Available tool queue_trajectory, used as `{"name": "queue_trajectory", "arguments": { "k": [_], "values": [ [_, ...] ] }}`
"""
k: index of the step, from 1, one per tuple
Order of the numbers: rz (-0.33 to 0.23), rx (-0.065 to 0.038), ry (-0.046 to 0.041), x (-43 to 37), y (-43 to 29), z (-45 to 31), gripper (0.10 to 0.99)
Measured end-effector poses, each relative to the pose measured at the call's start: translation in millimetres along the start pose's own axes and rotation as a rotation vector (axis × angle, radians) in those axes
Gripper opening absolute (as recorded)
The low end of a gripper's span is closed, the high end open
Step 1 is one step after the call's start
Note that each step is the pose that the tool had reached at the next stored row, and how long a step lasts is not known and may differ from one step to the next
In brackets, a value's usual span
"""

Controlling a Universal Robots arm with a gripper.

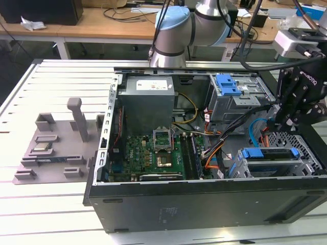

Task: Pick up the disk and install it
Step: 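Insert the first disk wire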

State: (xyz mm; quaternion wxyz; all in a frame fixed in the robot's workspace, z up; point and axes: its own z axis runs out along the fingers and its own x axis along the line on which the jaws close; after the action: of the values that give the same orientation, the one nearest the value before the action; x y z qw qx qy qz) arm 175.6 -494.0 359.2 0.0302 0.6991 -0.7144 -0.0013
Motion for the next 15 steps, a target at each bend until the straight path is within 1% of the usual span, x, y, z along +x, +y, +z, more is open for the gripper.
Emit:
{"name": "queue_trajectory", "arguments": {
  "k": [1, 3, 7, 8, 9, 10, 13, 15],
  "values": [
    [0.000, 0.000, 0.0002, -0.1, -0.1, 3.1, 0.302],
    [0.000, 0.000, 0.0003, -0.3, 0.0, 4.9, 0.302],
    [0.000, 0.000, 0.0003, -0.2, 0.1, 5.4, 0.302],
    [0.000, 0.000, 0.0003, -0.2, 0.2, 5.5, 0.286],
    [0.000, 0.000, 0.0004, -0.2, 0.2, 5.5, 0.220],
    [0.000, 0.000, 0.0003, -0.2, 0.2, 5.6, 0.176],
    [0.000, 0.000, 0.0003, -0.2, 0.3, 6.0, 0.176],
    [0.000, 0.000, 0.0002, 2.1, 0.3, 6.1, 0.176]
  ]
}}
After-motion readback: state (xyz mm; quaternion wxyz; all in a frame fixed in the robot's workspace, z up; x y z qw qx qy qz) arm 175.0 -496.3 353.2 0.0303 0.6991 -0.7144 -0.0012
